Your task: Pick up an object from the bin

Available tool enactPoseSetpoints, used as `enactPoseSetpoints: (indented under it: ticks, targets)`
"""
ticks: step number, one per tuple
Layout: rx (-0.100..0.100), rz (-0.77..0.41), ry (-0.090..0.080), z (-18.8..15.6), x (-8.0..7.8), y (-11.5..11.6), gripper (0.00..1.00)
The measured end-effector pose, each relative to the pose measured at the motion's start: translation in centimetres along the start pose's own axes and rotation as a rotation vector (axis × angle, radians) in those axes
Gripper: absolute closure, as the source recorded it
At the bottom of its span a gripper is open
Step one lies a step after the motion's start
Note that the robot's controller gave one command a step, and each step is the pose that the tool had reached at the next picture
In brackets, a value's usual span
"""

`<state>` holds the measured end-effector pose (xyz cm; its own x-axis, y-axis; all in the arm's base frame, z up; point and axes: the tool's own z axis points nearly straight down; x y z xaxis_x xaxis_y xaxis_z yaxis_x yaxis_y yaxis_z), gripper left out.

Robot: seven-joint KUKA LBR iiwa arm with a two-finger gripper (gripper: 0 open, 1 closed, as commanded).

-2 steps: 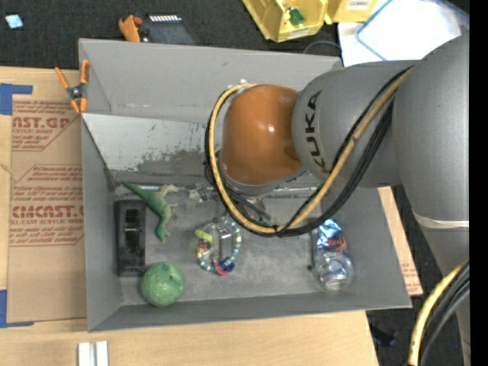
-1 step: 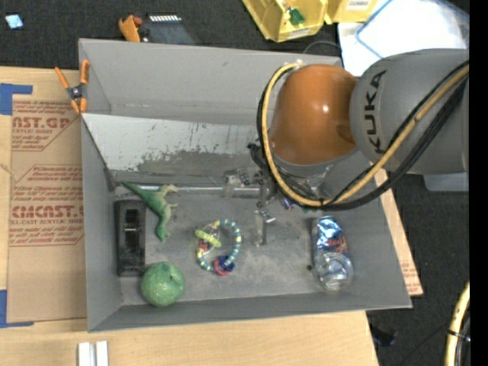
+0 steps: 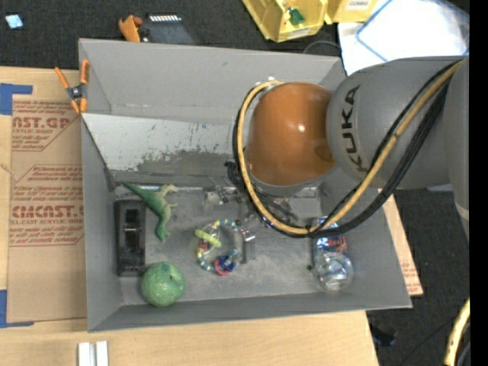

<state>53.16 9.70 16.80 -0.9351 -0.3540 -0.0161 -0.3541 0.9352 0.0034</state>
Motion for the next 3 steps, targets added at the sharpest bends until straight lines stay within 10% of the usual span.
enactPoseSetpoints:
  ticks: [3]
  targets:
    - [0.001,0.141,-0.009,5.1,0.2,2.7,0.00]
